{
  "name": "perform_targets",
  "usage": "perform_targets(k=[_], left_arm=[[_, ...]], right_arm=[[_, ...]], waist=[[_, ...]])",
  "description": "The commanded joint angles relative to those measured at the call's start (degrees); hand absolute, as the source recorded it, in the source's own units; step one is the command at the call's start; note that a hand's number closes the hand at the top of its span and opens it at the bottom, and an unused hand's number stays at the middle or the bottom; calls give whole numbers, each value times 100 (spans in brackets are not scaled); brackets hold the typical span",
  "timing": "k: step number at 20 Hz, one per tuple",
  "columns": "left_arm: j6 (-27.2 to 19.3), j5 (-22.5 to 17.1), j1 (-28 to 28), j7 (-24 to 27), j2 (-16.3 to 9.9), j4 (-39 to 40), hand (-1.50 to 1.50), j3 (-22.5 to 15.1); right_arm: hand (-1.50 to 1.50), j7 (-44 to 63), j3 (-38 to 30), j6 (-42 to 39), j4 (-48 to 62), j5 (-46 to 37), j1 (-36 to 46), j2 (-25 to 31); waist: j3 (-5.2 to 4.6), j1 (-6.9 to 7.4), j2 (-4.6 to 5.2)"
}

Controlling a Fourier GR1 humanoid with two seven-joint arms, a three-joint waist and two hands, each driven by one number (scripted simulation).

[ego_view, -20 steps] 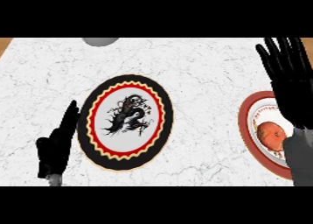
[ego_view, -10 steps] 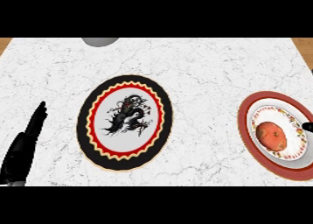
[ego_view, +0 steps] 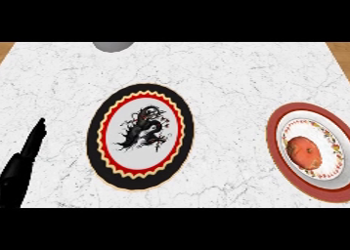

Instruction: Pick the squash from the plate and place it in the plate

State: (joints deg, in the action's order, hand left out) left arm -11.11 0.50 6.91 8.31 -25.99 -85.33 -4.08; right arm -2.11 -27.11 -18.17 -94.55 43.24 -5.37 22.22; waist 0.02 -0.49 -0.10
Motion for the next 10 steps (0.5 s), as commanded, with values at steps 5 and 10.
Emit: perform_targets(k=[5, 10], left_arm=[[133, -10, -218, -37, 47, 154, 0, 43], [206, 22, -206, 65, -35, 283, 0, 238]], right_arm=[[-150, 266, 77, -1385, 260, -929, -388, 1406], [-150, 643, 236, -1482, 26, -1463, -275, 1824]], waist=[[-3, 28, 25], [-5, 53, 13]])
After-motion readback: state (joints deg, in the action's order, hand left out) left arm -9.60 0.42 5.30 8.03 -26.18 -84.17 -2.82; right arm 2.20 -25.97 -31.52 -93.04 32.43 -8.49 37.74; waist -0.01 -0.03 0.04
